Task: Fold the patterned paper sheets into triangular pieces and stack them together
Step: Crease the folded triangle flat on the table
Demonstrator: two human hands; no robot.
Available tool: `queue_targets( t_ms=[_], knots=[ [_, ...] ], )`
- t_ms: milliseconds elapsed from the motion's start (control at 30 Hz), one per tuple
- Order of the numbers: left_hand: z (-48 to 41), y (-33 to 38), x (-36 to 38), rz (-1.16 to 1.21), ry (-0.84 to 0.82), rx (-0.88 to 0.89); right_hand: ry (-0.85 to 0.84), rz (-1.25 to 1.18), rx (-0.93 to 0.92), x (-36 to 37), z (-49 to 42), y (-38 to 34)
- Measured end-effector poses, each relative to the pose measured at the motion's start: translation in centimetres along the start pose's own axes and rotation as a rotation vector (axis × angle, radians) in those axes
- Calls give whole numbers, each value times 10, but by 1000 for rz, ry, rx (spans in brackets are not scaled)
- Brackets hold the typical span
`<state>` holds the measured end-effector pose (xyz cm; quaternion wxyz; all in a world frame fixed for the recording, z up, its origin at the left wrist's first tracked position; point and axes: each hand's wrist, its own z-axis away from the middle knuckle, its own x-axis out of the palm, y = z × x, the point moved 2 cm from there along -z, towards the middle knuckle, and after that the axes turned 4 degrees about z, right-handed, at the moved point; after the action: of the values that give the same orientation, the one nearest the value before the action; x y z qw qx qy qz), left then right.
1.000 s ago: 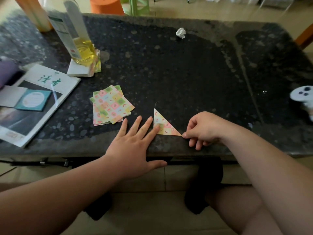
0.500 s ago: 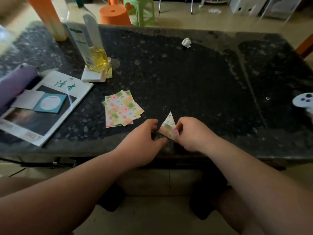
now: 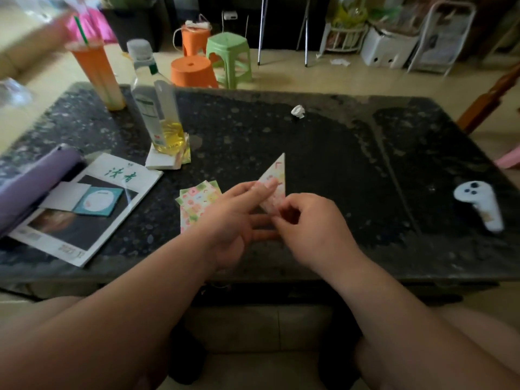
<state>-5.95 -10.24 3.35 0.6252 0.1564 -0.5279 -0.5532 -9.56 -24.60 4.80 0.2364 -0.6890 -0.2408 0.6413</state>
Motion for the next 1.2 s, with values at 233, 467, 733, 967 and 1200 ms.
queue_targets(
  t_ms=[233, 467, 733, 967, 1200],
  knots=[
    [-9, 3, 7, -206, 210, -40, -279, -185, -2, -14, -1, 8],
    [-38, 8, -10, -753, 9, -150, -318, -167, 52, -19, -38, 35],
    [-65, 15, -29, -513, -20, -246, -274, -244, 99, -9, -71, 57],
    [-64, 26, -35, -317, 7, -225, -232, -262, 147, -10, -79, 61],
    [-51, 33, -42, -249, 32, -220, -250, -285, 119, -4, -74, 58]
  ],
)
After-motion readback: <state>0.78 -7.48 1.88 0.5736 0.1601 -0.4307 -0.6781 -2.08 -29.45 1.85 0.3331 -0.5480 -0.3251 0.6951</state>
